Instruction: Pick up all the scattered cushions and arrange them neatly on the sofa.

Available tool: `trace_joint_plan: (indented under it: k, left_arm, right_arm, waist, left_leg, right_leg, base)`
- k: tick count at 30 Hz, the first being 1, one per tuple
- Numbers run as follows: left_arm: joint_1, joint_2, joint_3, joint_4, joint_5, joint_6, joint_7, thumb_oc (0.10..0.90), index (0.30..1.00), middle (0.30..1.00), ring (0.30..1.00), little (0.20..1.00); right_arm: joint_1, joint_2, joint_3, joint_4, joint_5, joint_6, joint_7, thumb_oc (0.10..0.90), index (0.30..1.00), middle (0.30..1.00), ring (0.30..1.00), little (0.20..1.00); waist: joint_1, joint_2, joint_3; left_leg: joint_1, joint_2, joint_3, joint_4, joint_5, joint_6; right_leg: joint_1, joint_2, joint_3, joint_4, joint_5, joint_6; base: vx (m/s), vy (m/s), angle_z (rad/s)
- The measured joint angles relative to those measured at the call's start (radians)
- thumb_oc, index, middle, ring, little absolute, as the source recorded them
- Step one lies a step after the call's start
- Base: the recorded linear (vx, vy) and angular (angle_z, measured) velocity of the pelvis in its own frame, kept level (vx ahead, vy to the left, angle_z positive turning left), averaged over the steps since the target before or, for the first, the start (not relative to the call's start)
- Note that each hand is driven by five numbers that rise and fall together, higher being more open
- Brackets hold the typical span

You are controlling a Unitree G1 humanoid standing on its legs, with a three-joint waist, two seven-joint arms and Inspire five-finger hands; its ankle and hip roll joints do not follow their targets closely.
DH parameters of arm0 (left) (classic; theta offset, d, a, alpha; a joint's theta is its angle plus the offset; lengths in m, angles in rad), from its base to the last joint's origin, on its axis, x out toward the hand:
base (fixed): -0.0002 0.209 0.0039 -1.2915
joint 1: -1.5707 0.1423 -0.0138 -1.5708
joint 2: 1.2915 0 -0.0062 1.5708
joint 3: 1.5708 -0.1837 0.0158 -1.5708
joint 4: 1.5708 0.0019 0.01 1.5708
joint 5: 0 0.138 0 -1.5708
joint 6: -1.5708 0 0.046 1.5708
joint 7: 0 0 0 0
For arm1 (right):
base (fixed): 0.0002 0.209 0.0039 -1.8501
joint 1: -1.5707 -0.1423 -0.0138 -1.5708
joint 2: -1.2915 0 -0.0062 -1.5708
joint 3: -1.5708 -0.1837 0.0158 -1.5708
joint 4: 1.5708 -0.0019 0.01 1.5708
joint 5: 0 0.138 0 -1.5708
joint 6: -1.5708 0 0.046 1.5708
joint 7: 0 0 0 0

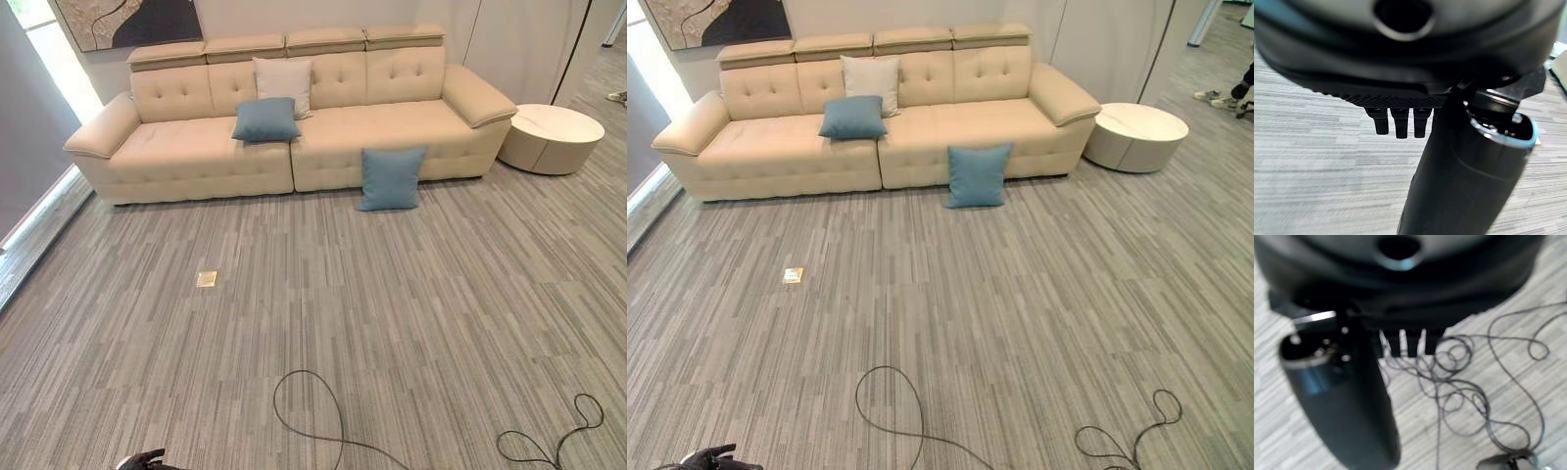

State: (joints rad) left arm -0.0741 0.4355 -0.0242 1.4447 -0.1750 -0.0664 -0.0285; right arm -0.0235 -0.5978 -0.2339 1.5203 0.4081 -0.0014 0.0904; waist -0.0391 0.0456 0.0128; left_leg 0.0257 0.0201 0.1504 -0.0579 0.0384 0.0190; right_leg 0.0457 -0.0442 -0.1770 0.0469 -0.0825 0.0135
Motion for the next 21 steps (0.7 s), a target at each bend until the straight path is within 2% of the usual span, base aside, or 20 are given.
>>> trace_joint_plan:
  k: [7, 11, 13, 14, 16, 17, 18, 19, 20, 21]
  left_arm:
    - [0.022, -0.105, -0.013, 0.014, -0.012, 0.003, 0.002, 0.800, 0.900, 0.900, 0.900, 0.900]
    - [0.020, -0.146, -0.014, 0.000, -0.035, 0.004, 0.000, 0.800, 0.900, 0.900, 0.900, 0.900]
    - [0.018, -0.146, -0.013, -0.004, -0.061, 0.003, -0.001, 0.800, 0.900, 0.900, 0.900, 0.900]
    - [0.012, -0.146, -0.013, -0.007, -0.066, 0.002, 0.002, 0.800, 0.900, 0.900, 0.900, 0.900]
    - [-0.018, -0.143, -0.016, -0.034, -0.088, -0.003, 0.006, 0.800, 0.900, 0.900, 0.900, 0.900]
    - [-0.043, -0.148, -0.021, -0.038, -0.099, -0.002, 0.006, 0.800, 0.900, 0.900, 0.900, 0.900]
    - [-0.041, -0.153, -0.021, -0.038, -0.100, 0.000, 0.001, 0.800, 0.900, 0.900, 0.900, 0.900]
    - [-0.030, -0.160, -0.046, -0.040, -0.101, 0.000, 0.009, 0.800, 0.900, 0.900, 0.900, 0.900]
    - [-0.043, -0.172, -0.053, -0.046, -0.099, -0.010, 0.016, 0.800, 0.900, 0.900, 0.900, 0.900]
    - [-0.030, -0.177, -0.055, -0.050, -0.094, -0.019, 0.022, 0.800, 0.900, 0.900, 0.900, 0.900]
  right_arm:
    - [-0.006, 0.105, 0.061, -0.027, 0.011, -0.002, -0.029, 0.800, 0.900, 0.900, 0.900, 0.900]
    - [-0.009, 0.133, 0.113, -0.065, 0.011, -0.007, -0.031, 0.800, 0.900, 0.900, 0.900, 0.900]
    - [-0.023, 0.145, 0.117, -0.079, 0.011, -0.009, -0.031, 0.800, 0.900, 0.900, 0.900, 0.900]
    - [-0.028, 0.153, 0.116, -0.085, 0.015, -0.017, -0.032, 0.800, 0.900, 0.900, 0.900, 0.900]
    - [-0.064, 0.185, 0.119, -0.088, 0.048, -0.031, -0.048, 0.800, 0.900, 0.900, 0.900, 0.900]
    - [-0.071, 0.195, 0.131, -0.082, 0.056, -0.028, -0.053, 0.800, 0.900, 0.900, 0.900, 0.900]
    - [-0.073, 0.200, 0.141, -0.080, 0.059, -0.026, -0.054, 0.800, 0.900, 0.900, 0.900, 0.900]
    - [-0.073, 0.210, 0.167, -0.094, 0.077, -0.032, -0.072, 0.800, 0.900, 0.900, 0.900, 0.900]
    - [-0.076, 0.205, 0.170, -0.088, 0.085, -0.028, -0.078, 0.800, 0.900, 0.900, 0.900, 0.900]
    - [-0.085, 0.209, 0.189, -0.103, 0.089, -0.032, -0.093, 0.800, 0.900, 0.900, 0.900, 0.900]
  waist:
    - [-0.002, -0.006, 0.033]
    - [-0.006, 0.008, 0.057]
    - [-0.003, 0.005, 0.075]
    - [-0.002, -0.004, 0.091]
    - [0.000, -0.046, 0.145]
    - [0.004, -0.057, 0.173]
    - [0.008, -0.059, 0.176]
    - [0.013, -0.062, 0.180]
    - [0.029, -0.047, 0.198]
    - [0.047, -0.034, 0.197]
  left_leg:
    - [-0.013, 0.017, -0.012, 0.002, -0.005, -0.017]
    - [-0.037, 0.030, -0.009, 0.007, 0.002, -0.029]
    - [-0.058, 0.036, -0.006, 0.035, 0.000, -0.040]
    - [-0.090, 0.035, -0.006, 0.095, -0.001, -0.053]
    - [-0.221, 0.036, -0.011, 0.331, 0.003, -0.072]
    - [-0.262, 0.050, -0.006, 0.421, -0.005, -0.081]
    - [-0.273, 0.068, -0.004, 0.449, -0.009, -0.079]
    - [-0.318, 0.092, 0.006, 0.459, -0.020, -0.103]
    - [-0.336, 0.116, 0.010, 0.382, -0.016, -0.112]
    - [-0.348, 0.121, 0.007, 0.305, 0.000, -0.131]
  right_leg:
    - [-0.006, 0.020, 0.003, -0.012, 0.007, -0.008]
    - [-0.038, 0.032, 0.013, 0.009, 0.008, -0.019]
    - [-0.058, 0.032, 0.027, 0.028, 0.007, -0.049]
    - [-0.079, 0.032, 0.051, 0.053, -0.013, -0.060]
    - [-0.088, 0.013, 0.049, 0.072, -0.030, -0.111]
    - [-0.074, 0.010, 0.041, 0.062, 0.009, -0.103]
    - [-0.062, 0.014, 0.042, 0.047, 0.024, -0.097]
    - [-0.032, 0.033, 0.047, 0.000, -0.007, -0.160]
    - [-0.018, 0.045, 0.053, -0.020, 0.023, -0.150]
    - [-0.017, 0.050, 0.059, -0.042, 0.013, -0.155]
  base:
    - [0.00, -0.099, 0.01]
    - [0.00, -0.151, -0.05]
    - [-0.02, -0.199, -0.11]
    - [0.06, -0.298, -0.12]
    - [0.17, -0.163, 0.08]
    - [0.21, -0.003, 0.06]
    - [0.37, 0.042, 0.07]
    - [0.34, 0.114, 0.10]
    - [0.49, 0.161, 0.06]
    - [0.74, 0.230, -0.24]
